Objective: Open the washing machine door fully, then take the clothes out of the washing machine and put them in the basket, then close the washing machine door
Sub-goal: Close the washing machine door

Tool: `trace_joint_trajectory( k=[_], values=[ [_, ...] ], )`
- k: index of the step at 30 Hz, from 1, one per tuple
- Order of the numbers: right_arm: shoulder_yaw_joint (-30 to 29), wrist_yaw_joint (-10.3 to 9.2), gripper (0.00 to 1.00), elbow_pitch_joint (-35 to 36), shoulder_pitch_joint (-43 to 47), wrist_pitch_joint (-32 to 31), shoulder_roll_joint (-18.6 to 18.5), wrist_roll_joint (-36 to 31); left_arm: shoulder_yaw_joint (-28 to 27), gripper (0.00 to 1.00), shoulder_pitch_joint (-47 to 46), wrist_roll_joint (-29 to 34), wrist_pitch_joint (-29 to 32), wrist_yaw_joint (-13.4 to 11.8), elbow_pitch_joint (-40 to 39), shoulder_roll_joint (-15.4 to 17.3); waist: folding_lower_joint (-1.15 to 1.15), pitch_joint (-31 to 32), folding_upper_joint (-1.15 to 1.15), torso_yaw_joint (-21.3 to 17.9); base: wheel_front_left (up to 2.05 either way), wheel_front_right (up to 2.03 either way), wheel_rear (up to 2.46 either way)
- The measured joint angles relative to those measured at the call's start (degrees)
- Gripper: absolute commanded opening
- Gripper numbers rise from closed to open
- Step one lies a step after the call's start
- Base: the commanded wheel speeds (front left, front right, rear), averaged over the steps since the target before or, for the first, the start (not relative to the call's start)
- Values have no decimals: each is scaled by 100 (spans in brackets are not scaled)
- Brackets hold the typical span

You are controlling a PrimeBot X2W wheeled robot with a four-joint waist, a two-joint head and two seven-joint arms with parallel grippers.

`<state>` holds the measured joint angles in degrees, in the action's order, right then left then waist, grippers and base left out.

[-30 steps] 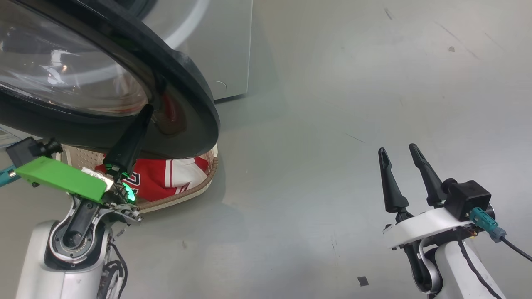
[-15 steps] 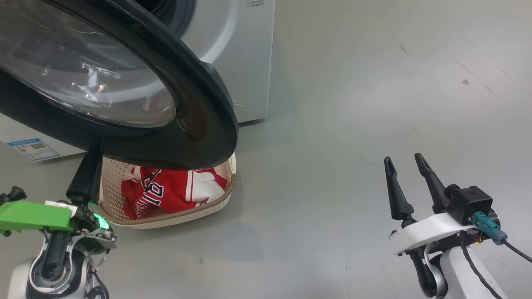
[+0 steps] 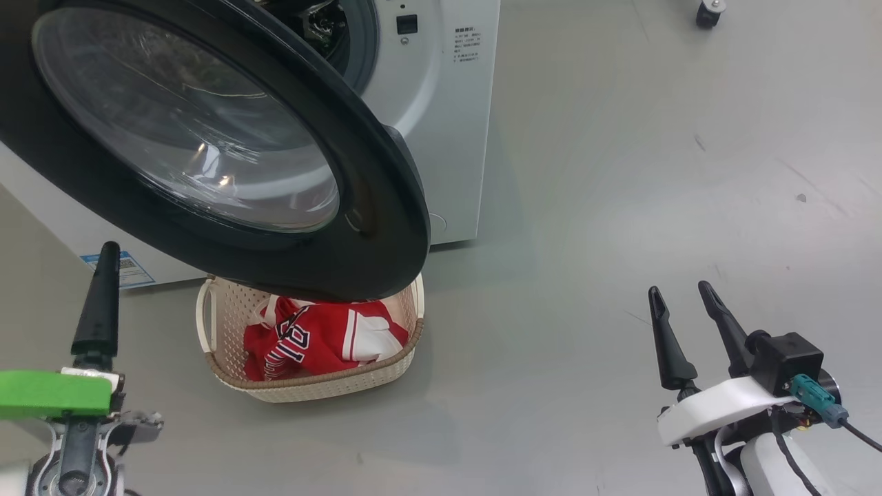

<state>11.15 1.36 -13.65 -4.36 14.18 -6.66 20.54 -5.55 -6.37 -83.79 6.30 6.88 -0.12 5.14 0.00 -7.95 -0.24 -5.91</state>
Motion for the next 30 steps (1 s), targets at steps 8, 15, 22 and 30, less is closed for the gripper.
trace_joint_trajectory(
  k=[8, 15, 22, 30],
  values=[
    [-65, -49, 100, 5, 166, 0, -77, -25, 417, 100, 339, 2463, -731, 2, -223, 804, 0, 237, 0, 127, 0, 0, 0],
    [-66, -53, 100, 53, 252, 0, -103, -37, 851, 100, 628, 4136, -1220, -254, -221, 1102, 0, 367, 0, 203, 0, 0, 0],
    [-31, -93, 100, 111, 336, -1, -114, -43, 1265, 100, 932, 5187, -1505, -762, -43, 1202, 0, 450, 0, 281, 0, 0, 0],
    [45, -92, 100, 124, 420, -26, -119, -62, 1533, 100, 1126, 5670, -1678, -1149, 149, 1092, 0, 515, 0, 317, 0, 0, 0]
  ],
)
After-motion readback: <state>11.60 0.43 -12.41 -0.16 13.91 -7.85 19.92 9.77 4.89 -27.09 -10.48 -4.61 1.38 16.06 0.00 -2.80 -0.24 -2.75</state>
